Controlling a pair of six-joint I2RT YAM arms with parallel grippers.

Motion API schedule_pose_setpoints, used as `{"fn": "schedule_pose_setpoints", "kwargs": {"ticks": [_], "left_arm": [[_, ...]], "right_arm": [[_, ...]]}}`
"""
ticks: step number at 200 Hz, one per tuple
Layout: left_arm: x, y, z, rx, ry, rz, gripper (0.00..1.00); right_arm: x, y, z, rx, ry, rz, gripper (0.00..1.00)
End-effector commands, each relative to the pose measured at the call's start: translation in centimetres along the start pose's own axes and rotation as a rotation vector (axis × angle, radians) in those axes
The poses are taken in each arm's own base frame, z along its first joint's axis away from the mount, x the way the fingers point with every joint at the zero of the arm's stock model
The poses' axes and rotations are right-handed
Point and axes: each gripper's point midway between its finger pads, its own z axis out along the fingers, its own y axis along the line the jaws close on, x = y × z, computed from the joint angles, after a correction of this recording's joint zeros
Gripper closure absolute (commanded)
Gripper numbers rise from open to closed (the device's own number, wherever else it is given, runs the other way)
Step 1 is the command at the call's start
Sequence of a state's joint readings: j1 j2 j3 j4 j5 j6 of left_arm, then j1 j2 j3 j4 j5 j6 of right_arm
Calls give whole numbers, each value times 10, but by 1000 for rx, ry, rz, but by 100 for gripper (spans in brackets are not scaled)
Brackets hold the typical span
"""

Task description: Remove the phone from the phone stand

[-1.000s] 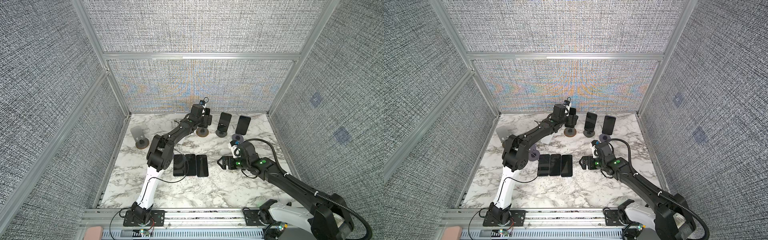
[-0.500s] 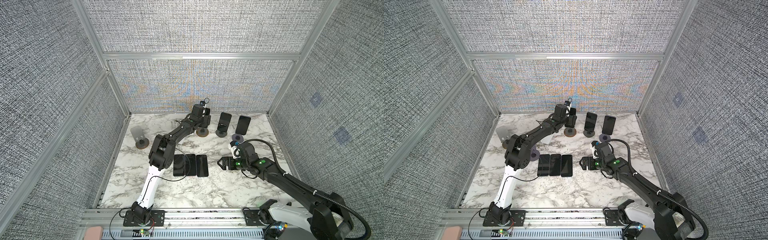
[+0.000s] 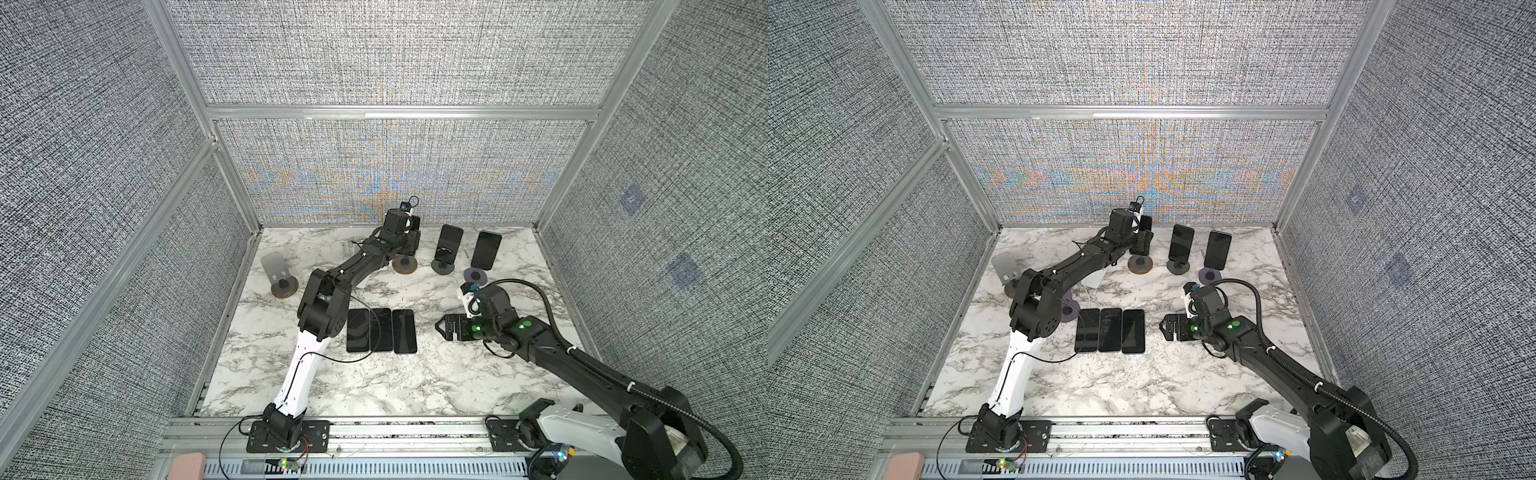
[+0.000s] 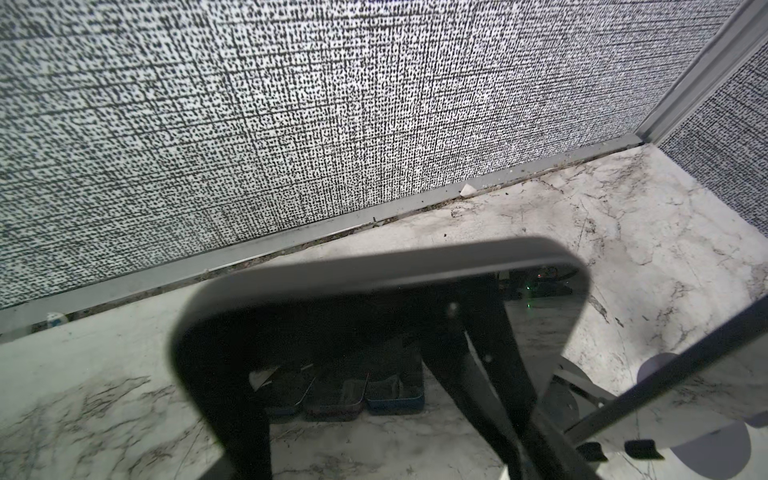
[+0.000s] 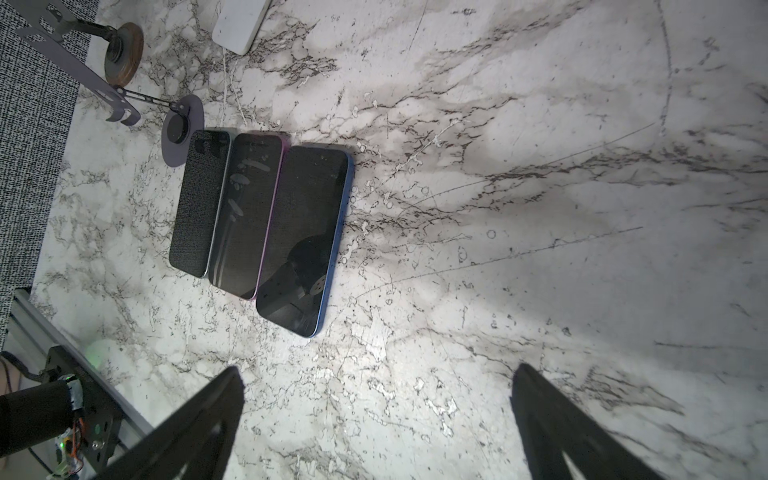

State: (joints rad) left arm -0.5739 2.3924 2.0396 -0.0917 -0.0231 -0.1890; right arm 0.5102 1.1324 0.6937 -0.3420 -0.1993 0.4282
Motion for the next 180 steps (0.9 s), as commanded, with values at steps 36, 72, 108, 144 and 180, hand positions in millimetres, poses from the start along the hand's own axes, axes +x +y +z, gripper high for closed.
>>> {"fn": "schedule_pose_setpoints", "kwargs": {"ticks": [36,72,108,144,180], "left_arm": [[-27,-8,-25,34,-42,-11,32],[-37,-13,-38,56,-49,-12,32],[-43,-25,-67,121,-28,-34,32],[-30,-40,-118,222,44,-73,42],[-14,-55,-171,378,101,-202,55]], "right_arm": [[0,0,-2,1,-4,-8,1],[-3,3,-5,-3,-4,-19,1],[-15,13,-16,-31,-40,-74,1],[-36,33,-34,-104,-117,-159,1],[-56,58,-54,-187,-162,-197,4]]}}
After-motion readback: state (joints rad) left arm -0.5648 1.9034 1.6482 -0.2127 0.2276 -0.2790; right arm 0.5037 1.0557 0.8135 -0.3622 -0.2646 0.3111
